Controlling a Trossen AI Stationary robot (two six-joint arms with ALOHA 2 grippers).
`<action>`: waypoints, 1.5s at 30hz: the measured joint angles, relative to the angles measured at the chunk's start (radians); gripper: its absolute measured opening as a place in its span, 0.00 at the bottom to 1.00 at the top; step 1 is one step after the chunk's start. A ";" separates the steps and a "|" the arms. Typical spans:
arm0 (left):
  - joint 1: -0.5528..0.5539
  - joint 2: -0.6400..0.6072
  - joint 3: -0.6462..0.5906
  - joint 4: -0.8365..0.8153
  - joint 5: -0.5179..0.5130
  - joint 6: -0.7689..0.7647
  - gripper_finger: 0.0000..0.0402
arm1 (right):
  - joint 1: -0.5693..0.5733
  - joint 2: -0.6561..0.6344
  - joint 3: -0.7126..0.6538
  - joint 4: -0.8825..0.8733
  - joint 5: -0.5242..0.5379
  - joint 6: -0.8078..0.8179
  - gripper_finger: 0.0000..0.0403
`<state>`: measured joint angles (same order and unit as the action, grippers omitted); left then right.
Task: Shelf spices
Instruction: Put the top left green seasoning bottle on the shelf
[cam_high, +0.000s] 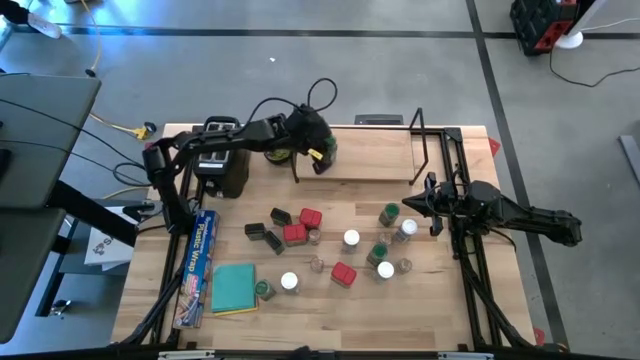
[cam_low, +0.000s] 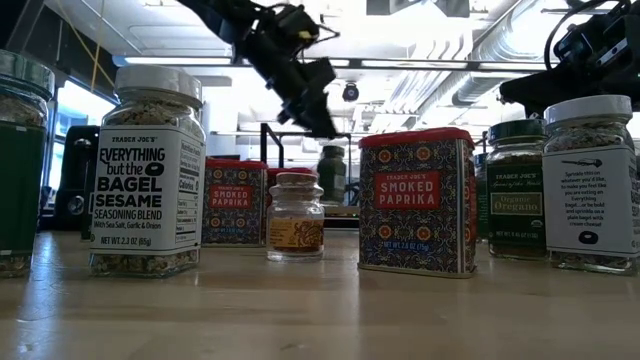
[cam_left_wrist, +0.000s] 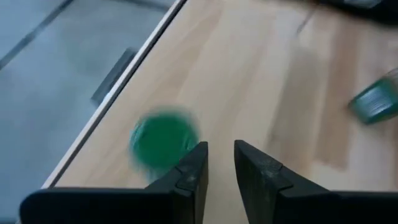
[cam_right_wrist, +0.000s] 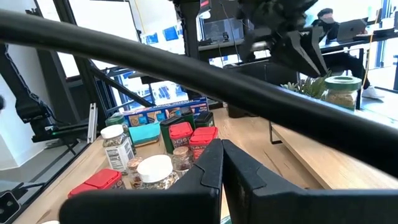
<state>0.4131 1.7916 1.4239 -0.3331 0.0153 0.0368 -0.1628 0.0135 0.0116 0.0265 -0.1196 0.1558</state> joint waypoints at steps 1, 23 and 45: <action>-0.008 0.000 0.000 0.022 0.003 0.001 0.18 | 0.000 0.000 0.000 0.000 0.000 0.000 0.00; -0.028 0.056 0.077 -0.160 -0.362 0.072 0.05 | 0.000 0.000 0.000 0.000 0.000 0.000 0.00; -0.054 0.057 0.078 -0.021 0.006 0.015 0.03 | 0.000 0.000 0.000 0.000 0.000 0.000 0.00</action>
<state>0.3590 1.8484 1.5017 -0.3541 0.0211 0.0519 -0.1629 0.0135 0.0116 0.0265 -0.1196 0.1556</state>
